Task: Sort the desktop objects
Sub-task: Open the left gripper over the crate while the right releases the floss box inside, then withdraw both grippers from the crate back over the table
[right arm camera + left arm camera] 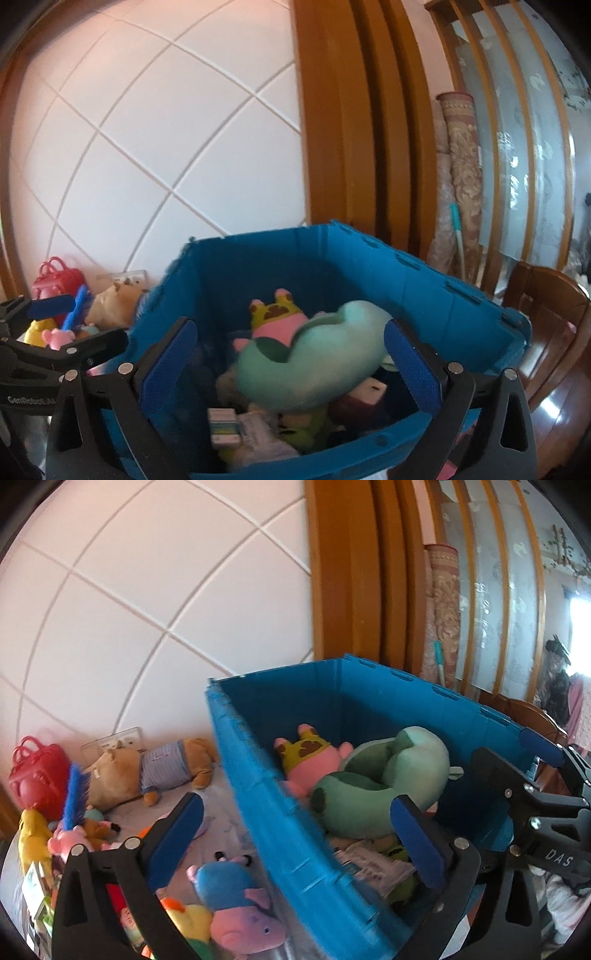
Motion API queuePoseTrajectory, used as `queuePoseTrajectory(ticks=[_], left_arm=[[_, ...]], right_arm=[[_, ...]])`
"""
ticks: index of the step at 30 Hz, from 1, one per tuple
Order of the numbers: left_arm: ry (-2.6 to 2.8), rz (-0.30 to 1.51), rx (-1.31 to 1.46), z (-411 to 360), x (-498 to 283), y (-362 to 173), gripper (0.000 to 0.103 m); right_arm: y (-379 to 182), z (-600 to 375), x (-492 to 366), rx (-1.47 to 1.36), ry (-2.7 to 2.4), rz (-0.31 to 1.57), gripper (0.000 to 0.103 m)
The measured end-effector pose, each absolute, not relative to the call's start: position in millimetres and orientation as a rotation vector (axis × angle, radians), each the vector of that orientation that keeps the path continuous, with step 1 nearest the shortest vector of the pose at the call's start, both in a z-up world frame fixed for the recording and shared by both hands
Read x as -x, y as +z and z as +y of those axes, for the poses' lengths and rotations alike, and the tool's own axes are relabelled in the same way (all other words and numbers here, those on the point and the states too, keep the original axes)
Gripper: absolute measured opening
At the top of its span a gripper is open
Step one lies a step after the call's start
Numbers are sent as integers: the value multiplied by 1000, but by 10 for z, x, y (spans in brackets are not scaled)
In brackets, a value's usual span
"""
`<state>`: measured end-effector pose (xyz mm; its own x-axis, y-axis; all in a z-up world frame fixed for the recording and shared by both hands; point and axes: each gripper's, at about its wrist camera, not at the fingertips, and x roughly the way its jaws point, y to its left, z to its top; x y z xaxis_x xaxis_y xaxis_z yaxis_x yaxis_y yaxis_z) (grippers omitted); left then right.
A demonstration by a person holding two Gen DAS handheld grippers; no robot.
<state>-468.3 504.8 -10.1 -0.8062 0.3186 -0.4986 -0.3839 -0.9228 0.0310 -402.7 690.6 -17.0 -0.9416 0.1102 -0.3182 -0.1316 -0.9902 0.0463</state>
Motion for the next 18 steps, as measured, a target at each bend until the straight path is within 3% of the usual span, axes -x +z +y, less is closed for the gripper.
queuePoseTrajectory(ticks=[6, 18], left_arm=[[2714, 150, 712, 4450, 4457, -122, 103], [2862, 70, 855, 2417, 3882, -531, 103]], right_arm=[[-83, 6322, 3847, 438, 3030, 68, 103], [-116, 4637, 3390, 283, 3119, 70, 103]])
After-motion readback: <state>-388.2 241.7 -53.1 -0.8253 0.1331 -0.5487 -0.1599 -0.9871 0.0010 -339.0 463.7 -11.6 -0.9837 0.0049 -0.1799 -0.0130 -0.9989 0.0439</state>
